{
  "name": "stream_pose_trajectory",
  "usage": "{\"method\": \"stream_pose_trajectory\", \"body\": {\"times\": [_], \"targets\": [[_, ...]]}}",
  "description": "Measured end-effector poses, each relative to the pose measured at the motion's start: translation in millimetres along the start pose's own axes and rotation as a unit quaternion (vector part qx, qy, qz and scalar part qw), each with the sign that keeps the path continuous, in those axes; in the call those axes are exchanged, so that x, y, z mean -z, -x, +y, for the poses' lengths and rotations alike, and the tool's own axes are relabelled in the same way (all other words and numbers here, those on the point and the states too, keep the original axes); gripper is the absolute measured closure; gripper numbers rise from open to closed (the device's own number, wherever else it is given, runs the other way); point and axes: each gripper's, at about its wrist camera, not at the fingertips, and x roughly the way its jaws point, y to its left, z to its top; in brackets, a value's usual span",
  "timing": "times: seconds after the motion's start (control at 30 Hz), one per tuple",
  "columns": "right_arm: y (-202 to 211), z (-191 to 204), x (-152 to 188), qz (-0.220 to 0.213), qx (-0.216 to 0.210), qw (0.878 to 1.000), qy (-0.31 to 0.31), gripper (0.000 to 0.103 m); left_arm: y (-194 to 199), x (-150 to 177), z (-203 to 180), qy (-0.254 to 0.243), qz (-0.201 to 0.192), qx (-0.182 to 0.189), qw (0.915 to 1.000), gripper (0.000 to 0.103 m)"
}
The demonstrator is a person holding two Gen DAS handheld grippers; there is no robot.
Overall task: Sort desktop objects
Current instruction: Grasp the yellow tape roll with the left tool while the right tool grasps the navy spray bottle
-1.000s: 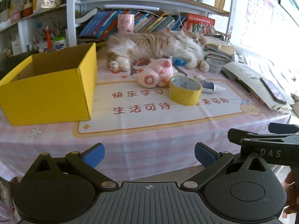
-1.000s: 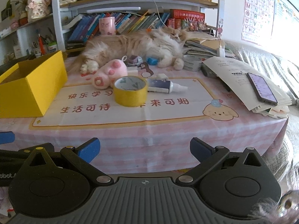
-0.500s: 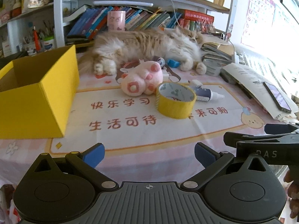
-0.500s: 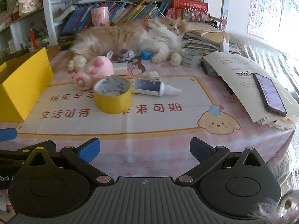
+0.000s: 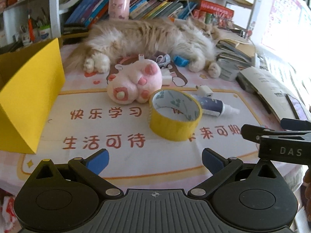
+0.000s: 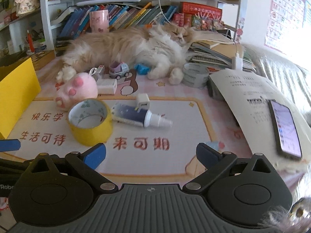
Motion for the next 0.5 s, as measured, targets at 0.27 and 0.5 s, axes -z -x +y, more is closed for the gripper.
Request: {"method": "stream_pose_trajectory", "body": {"times": [0.27, 0.5], "targets": [[-29, -28, -24, -0.004, -0.011, 1.0, 0.018, 0.003, -38, -19, -25, -0.009, 0.001, -0.014, 0.9999, 0.0], [-49, -42, -36, 0.001, -0.027, 0.999, 0.035, 0.003, -66, -34, -39, -0.041, 0.006, -0.031, 0.9987, 0.001]]}}
